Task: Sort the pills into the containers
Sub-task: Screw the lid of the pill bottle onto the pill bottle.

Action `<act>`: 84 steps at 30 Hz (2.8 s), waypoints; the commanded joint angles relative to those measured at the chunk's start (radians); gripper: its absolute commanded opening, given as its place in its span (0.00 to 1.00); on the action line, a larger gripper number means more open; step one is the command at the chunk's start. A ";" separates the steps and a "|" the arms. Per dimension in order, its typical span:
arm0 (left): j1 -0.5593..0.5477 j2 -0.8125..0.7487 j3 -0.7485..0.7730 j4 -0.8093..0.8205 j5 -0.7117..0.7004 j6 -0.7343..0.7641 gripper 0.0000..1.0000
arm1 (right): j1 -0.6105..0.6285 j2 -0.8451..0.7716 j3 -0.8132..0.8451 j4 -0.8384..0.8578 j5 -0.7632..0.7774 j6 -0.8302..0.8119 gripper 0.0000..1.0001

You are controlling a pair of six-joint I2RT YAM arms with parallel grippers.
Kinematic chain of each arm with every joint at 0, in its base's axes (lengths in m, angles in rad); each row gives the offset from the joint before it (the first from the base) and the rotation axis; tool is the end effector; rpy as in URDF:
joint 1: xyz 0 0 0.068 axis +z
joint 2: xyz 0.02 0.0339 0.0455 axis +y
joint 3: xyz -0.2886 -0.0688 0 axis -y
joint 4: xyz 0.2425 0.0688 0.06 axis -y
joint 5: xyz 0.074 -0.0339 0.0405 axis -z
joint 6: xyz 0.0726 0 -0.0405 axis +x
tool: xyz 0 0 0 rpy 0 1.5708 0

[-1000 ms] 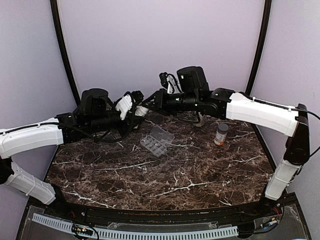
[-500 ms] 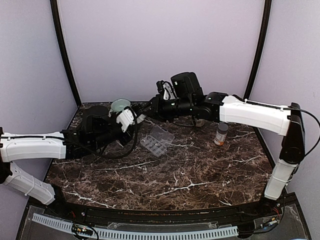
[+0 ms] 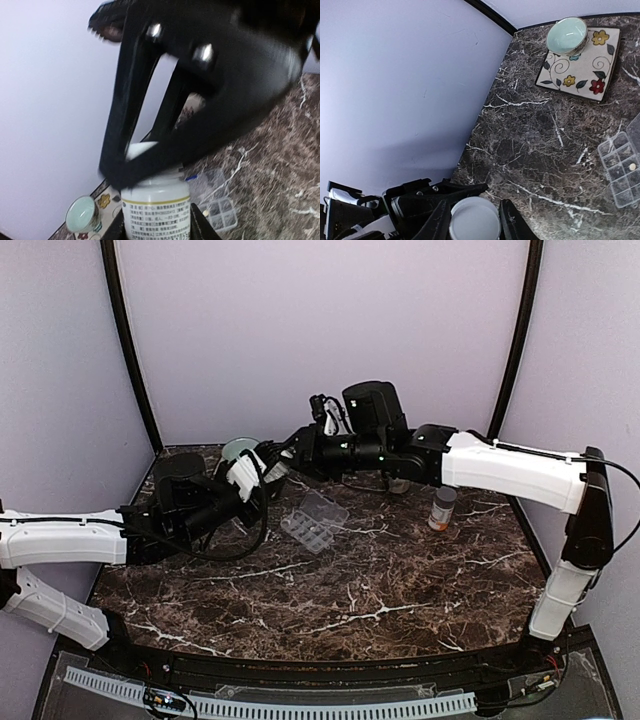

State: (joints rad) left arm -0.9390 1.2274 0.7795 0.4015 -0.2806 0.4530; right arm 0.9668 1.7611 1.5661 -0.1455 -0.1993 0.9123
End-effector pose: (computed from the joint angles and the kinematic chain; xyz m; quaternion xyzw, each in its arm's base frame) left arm 0.1999 -0.2391 0.3276 0.3851 0.6115 -0.0663 0.6880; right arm 0.2500 0.3876 0.3603 -0.0795 0.8108 0.5115 0.2733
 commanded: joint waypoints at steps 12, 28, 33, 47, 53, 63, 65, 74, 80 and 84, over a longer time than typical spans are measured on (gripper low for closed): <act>-0.072 -0.119 0.050 0.426 0.144 0.018 0.00 | 0.084 -0.004 -0.082 -0.175 0.107 -0.076 0.56; -0.027 -0.120 0.059 0.297 0.116 -0.032 0.00 | 0.118 -0.152 -0.128 -0.172 0.235 -0.143 0.57; -0.006 -0.110 0.069 0.261 0.128 -0.058 0.00 | 0.127 -0.192 -0.149 -0.169 0.261 -0.153 0.57; 0.032 -0.073 0.090 0.218 0.143 -0.107 0.00 | 0.145 -0.254 -0.179 -0.156 0.308 -0.179 0.58; 0.045 -0.070 0.092 0.199 0.163 -0.118 0.00 | 0.146 -0.273 -0.179 -0.172 0.333 -0.213 0.58; 0.153 -0.073 0.172 0.001 0.497 -0.236 0.00 | 0.145 -0.386 -0.220 -0.140 0.379 -0.456 0.56; 0.169 -0.050 0.222 -0.069 0.593 -0.251 0.00 | 0.143 -0.404 -0.218 -0.146 0.378 -0.513 0.56; 0.236 0.091 0.424 -0.403 0.992 -0.301 0.00 | 0.124 -0.466 -0.199 -0.188 0.302 -0.674 0.53; 0.250 0.170 0.504 -0.550 1.145 -0.289 0.00 | 0.122 -0.484 -0.161 -0.254 0.223 -0.731 0.52; 0.252 0.214 0.546 -0.624 1.204 -0.268 0.00 | 0.121 -0.479 -0.135 -0.306 0.185 -0.749 0.52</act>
State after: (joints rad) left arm -0.6930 1.4254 1.2633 -0.1036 0.7933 0.1711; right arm 1.0920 1.2972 1.3815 -0.4061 0.0437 0.2119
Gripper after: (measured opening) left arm 0.318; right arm 0.521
